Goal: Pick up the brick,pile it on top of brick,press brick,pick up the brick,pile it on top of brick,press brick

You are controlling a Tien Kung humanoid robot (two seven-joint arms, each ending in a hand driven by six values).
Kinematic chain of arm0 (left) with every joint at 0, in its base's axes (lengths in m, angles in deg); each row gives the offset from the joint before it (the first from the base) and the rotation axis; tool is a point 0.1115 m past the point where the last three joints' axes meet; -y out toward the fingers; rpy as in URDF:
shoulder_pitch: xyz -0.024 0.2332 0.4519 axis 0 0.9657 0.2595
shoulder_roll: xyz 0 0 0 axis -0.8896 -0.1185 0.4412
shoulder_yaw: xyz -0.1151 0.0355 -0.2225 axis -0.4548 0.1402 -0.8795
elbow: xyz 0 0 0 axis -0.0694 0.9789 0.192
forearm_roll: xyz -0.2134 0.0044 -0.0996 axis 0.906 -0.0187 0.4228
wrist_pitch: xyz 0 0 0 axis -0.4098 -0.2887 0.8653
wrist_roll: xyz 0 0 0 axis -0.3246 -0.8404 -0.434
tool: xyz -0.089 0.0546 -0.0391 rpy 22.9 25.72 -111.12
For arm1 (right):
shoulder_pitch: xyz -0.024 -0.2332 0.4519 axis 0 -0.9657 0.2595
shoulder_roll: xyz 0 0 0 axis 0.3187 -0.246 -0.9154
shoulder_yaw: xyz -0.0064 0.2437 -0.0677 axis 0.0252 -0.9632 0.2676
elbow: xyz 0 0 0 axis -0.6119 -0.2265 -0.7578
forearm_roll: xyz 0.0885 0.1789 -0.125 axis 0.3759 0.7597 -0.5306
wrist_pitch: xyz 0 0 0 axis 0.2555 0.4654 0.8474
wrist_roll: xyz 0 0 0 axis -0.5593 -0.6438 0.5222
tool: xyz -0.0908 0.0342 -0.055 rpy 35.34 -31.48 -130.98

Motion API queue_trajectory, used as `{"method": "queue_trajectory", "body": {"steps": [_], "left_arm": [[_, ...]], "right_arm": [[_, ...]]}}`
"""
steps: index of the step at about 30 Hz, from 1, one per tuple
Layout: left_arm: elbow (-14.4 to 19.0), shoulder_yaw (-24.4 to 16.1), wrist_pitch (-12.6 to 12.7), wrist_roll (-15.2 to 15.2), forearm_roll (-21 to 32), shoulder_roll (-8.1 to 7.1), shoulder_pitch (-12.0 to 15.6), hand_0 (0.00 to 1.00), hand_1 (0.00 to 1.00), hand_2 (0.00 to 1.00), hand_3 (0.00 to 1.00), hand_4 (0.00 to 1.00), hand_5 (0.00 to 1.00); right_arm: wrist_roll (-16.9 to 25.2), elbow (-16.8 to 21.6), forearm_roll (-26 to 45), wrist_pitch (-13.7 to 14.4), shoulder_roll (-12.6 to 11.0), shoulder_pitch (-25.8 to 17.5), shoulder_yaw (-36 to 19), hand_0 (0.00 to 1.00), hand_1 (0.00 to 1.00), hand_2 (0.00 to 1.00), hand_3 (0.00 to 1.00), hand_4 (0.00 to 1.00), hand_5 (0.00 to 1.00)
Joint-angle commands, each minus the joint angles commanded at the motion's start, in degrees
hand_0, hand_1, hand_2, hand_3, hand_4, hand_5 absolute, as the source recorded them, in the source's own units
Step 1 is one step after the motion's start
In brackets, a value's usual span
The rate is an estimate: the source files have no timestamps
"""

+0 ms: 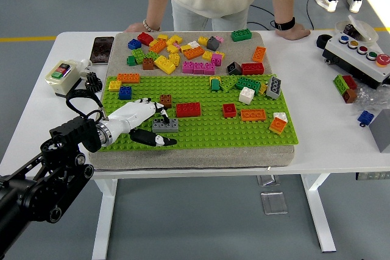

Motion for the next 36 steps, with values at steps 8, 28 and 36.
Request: {"method": "queue_trajectory", "body": {"steps": [8, 28, 36], "left_arm": [[0.87, -0.42, -0.34, 0.04, 0.00, -0.39, 0.23, 0.998, 0.907, 0.907, 0.621, 0.998, 0.709], [10.70, -4.35, -0.40, 0.02, 2.55, -2.86, -1.50, 0.908, 0.805, 0.791, 0.703, 0.998, 0.478], [5.27, 0.45, 4.32, -5.95, 4.83, -2.37, -6.60, 0.807, 0.752, 0.749, 0.744, 0.940, 0.217]], "right_arm": [[0.07, 0.00, 0.12, 0.05, -0.02, 0.03, -0.04, 0.756, 0.687, 0.733, 0.740, 0.998, 0.642], [0.32, 0.00, 0.26, 0.21, -0.12, 0.24, -0.02, 0.756, 0.687, 0.733, 0.740, 0.998, 0.641], [0.42, 0.00, 0.15, 0.05, -0.15, 0.42, 0.25, 0.757, 0.687, 0.733, 0.740, 0.998, 0.641]]}}
